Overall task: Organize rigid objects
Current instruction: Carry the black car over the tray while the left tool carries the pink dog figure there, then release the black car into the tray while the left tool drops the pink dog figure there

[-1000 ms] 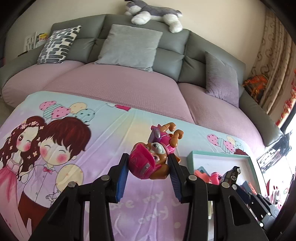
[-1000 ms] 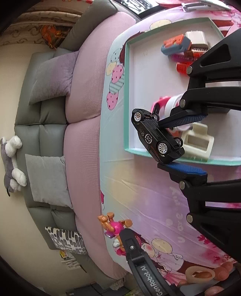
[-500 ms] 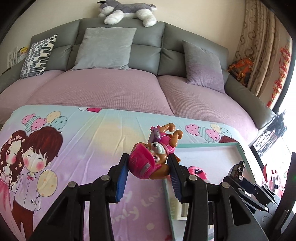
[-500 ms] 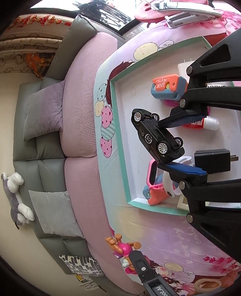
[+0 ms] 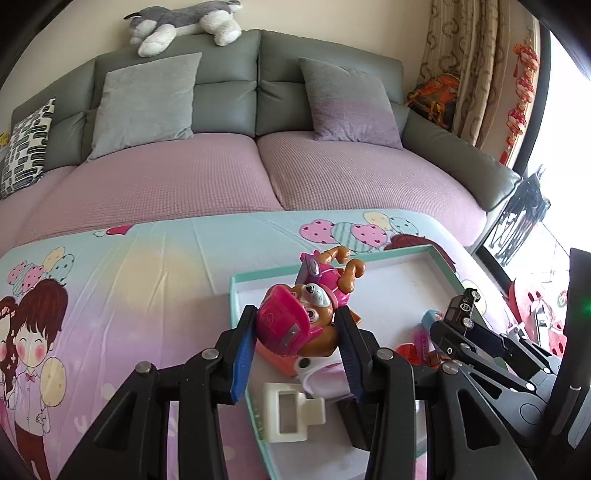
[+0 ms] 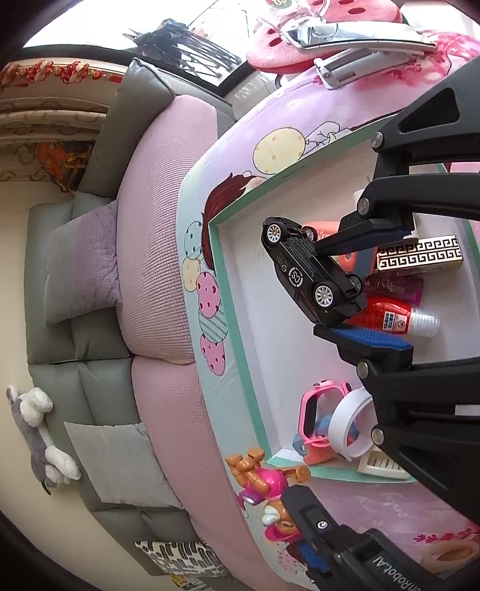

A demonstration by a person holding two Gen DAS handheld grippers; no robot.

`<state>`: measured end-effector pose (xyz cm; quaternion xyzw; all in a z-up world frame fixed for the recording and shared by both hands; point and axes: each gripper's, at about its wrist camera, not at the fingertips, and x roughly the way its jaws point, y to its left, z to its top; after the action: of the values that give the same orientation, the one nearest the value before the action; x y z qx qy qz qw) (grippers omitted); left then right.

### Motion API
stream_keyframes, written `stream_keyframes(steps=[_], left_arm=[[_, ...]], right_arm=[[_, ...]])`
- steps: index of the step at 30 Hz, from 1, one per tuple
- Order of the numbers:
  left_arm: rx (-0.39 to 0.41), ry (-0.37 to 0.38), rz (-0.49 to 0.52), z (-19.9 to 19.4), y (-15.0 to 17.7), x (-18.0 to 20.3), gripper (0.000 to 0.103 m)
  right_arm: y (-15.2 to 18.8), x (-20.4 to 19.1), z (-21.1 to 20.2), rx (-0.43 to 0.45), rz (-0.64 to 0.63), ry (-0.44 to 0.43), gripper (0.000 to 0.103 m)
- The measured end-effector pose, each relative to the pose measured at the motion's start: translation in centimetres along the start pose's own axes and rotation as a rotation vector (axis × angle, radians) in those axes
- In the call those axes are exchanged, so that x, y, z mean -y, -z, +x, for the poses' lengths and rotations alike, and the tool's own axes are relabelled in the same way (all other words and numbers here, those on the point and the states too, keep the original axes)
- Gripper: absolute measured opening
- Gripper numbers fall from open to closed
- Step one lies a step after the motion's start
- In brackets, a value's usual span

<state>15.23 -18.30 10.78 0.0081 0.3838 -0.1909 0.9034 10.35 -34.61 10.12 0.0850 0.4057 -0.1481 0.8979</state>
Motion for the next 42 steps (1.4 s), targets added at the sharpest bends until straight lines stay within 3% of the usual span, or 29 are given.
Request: stream_keyframes(steps=[22, 42], left_arm=[[-0.073, 0.040, 0.055, 2.5, 0.9, 3.0, 0.044], [-0.109, 0.029, 0.053, 3.4, 1.3, 2.8, 0.044]], right_arm=[[0.2, 0.8, 0.4, -0.037, -0.021, 0.033, 0.040], [0.6, -0.3, 1.0, -0.062, -0.088, 0.084, 0.041]])
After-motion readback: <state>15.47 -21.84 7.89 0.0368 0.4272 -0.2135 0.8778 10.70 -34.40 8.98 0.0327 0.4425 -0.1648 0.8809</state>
